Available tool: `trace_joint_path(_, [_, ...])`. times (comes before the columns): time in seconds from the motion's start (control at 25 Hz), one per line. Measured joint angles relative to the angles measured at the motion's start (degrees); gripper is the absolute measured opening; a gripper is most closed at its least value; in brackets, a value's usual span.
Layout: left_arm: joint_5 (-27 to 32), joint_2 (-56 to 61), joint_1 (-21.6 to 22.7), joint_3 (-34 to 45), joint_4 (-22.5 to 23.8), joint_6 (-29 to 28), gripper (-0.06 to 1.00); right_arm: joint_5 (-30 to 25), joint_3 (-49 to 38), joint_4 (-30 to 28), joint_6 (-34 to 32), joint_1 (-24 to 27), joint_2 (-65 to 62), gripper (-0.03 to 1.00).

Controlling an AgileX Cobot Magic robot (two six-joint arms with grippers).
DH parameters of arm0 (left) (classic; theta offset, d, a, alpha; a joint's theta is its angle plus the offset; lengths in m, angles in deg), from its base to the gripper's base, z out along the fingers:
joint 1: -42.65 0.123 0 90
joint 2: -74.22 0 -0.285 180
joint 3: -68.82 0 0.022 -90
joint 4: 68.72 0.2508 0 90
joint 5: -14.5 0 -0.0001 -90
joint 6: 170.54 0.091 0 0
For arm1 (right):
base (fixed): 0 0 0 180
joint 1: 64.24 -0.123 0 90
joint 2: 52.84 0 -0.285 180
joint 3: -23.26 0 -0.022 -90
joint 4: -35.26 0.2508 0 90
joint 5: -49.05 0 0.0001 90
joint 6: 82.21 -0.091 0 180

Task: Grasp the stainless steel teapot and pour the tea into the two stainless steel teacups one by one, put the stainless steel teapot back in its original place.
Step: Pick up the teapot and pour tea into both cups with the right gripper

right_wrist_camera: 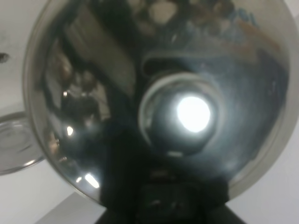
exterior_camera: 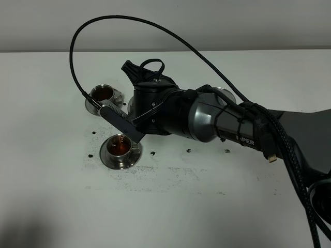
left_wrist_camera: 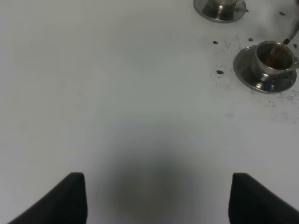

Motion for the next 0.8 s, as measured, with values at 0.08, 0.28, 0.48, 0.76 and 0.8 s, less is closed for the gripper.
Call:
trace_joint_path(0.08, [0.0, 0.0, 0.0, 0.0, 0.0, 0.0, 0.61, 0.0, 0.0, -0.5, 0.0, 0.0, 0.0, 0.18])
trace_joint_path(0.28, [0.0, 0.0, 0.0, 0.0, 0.0, 0.0, 0.61, 0.0, 0.0, -1.8, -0.1, -0.3, 0.0, 0.18])
trace_joint_path(0.48, [0.0, 0.0, 0.0, 0.0, 0.0, 0.0, 0.61, 0.0, 0.0, -1.8, -0.1, -0.3, 0.0, 0.18])
trace_joint_path(0.76, [0.0, 0.0, 0.0, 0.0, 0.0, 0.0, 0.61, 0.0, 0.0, -2.1, -0.1, -0.3, 0.0, 0.18])
trace_joint_path(0.8, [0.0, 0.0, 0.0, 0.0, 0.0, 0.0, 0.61, 0.0, 0.0, -2.1, -0.1, -0.3, 0.0, 0.18])
